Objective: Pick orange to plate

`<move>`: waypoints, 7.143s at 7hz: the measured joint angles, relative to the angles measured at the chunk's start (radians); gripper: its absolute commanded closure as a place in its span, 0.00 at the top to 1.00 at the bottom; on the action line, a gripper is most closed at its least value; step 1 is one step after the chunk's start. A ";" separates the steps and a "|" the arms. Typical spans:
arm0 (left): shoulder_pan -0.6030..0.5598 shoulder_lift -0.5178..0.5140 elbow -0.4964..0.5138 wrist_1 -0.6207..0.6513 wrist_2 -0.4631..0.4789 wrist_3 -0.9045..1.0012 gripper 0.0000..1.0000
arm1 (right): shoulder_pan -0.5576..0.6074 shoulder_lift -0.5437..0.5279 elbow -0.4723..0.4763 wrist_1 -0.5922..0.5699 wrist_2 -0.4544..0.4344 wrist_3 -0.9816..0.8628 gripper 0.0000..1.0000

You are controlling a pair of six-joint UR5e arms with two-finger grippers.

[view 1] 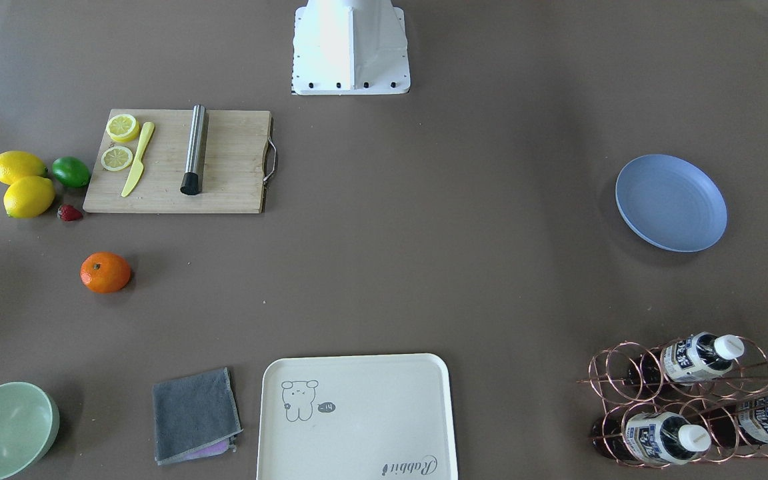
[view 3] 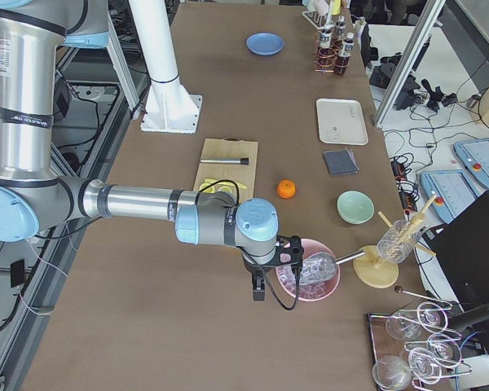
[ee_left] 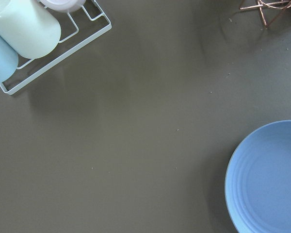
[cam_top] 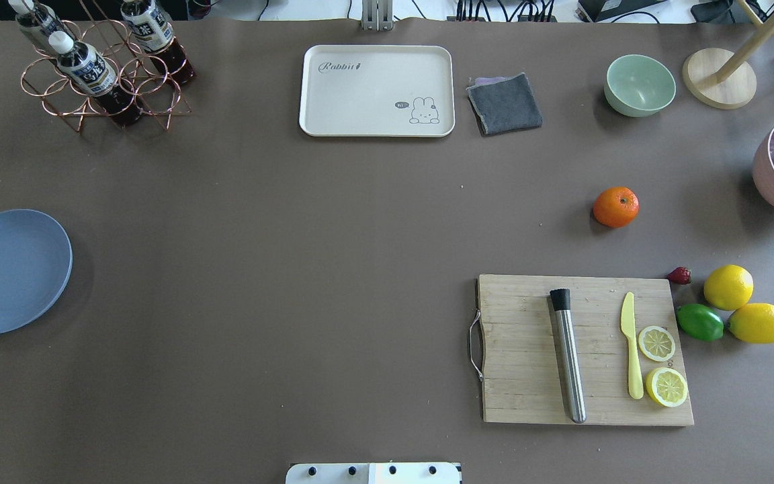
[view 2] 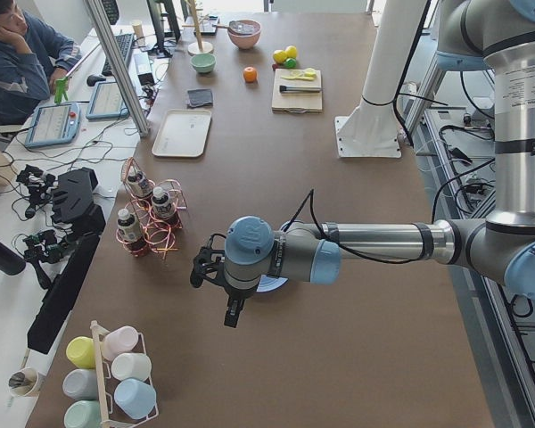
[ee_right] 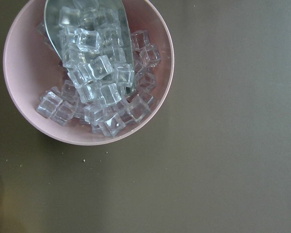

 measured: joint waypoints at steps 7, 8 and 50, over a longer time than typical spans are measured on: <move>0.007 -0.032 0.095 -0.292 -0.032 -0.003 0.99 | -0.001 0.013 0.010 0.005 0.013 0.000 1.00; 0.016 -0.033 0.121 -0.336 -0.072 -0.014 0.99 | -0.007 0.015 0.017 0.033 0.014 0.001 1.00; 0.431 -0.219 0.101 -0.500 0.010 -0.739 0.98 | -0.571 0.270 0.056 0.278 -0.186 0.864 1.00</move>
